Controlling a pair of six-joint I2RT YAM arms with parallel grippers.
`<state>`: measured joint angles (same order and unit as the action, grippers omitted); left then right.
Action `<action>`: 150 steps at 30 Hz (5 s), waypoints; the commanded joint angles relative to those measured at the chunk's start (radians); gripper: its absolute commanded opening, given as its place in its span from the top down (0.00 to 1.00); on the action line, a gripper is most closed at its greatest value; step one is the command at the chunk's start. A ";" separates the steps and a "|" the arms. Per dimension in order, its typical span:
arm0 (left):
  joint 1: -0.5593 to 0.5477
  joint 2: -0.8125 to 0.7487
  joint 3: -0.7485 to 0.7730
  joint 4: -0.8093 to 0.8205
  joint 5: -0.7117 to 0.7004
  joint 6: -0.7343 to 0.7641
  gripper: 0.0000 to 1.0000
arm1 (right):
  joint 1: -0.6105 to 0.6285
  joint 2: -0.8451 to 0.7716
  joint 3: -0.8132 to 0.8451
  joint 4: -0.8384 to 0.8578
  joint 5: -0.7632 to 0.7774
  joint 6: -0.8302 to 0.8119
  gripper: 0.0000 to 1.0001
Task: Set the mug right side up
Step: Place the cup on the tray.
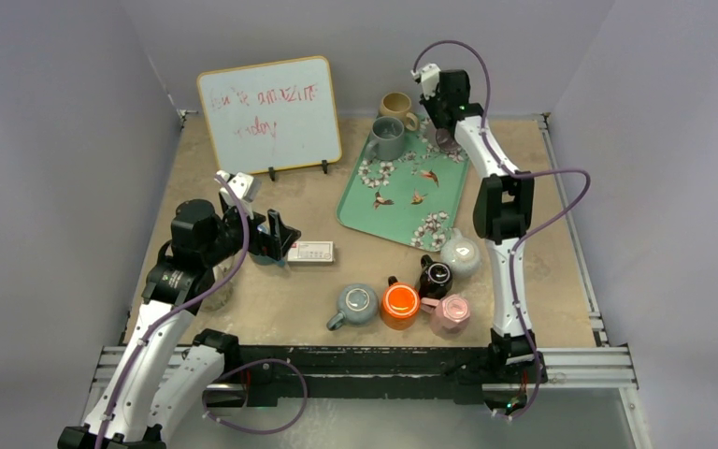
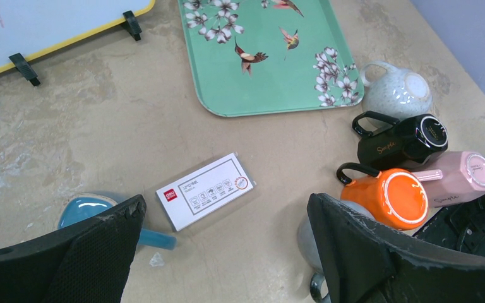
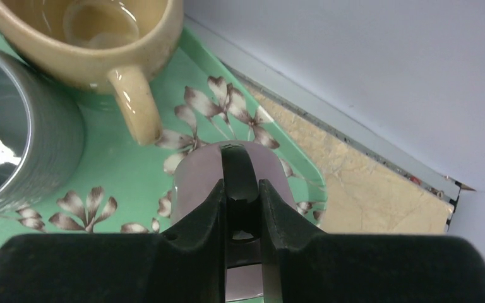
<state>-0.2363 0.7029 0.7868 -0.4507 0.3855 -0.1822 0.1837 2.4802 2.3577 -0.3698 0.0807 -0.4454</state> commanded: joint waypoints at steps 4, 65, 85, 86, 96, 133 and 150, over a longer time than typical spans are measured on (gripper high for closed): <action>0.002 0.000 -0.011 0.015 0.005 0.004 0.01 | -0.003 0.068 0.101 0.035 -0.099 -0.006 0.97; 0.002 -0.013 -0.027 0.026 0.033 0.050 0.01 | -0.010 -0.401 -0.370 -0.020 -0.082 0.212 0.19; 0.002 -0.034 -0.029 0.026 0.032 0.043 0.01 | -0.042 -0.438 -0.681 0.059 -0.014 0.295 0.29; 0.002 -0.034 -0.029 0.026 0.031 0.043 0.01 | -0.046 -0.427 -0.676 0.062 -0.013 0.294 0.30; 0.002 -0.039 -0.029 0.026 0.029 0.043 0.01 | -0.082 -0.351 -0.641 0.173 -0.051 0.244 0.36; 0.002 -0.005 -0.029 0.021 0.027 0.046 0.01 | -0.093 -0.117 -0.402 0.351 -0.203 0.371 0.49; 0.002 -0.010 -0.027 0.014 0.006 0.046 0.01 | -0.094 -0.079 -0.376 0.423 -0.283 0.272 0.50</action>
<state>-0.2363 0.7010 0.7586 -0.4503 0.4034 -0.1528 0.0887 2.4023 1.9430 -0.0071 -0.1711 -0.1410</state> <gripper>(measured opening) 0.988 0.505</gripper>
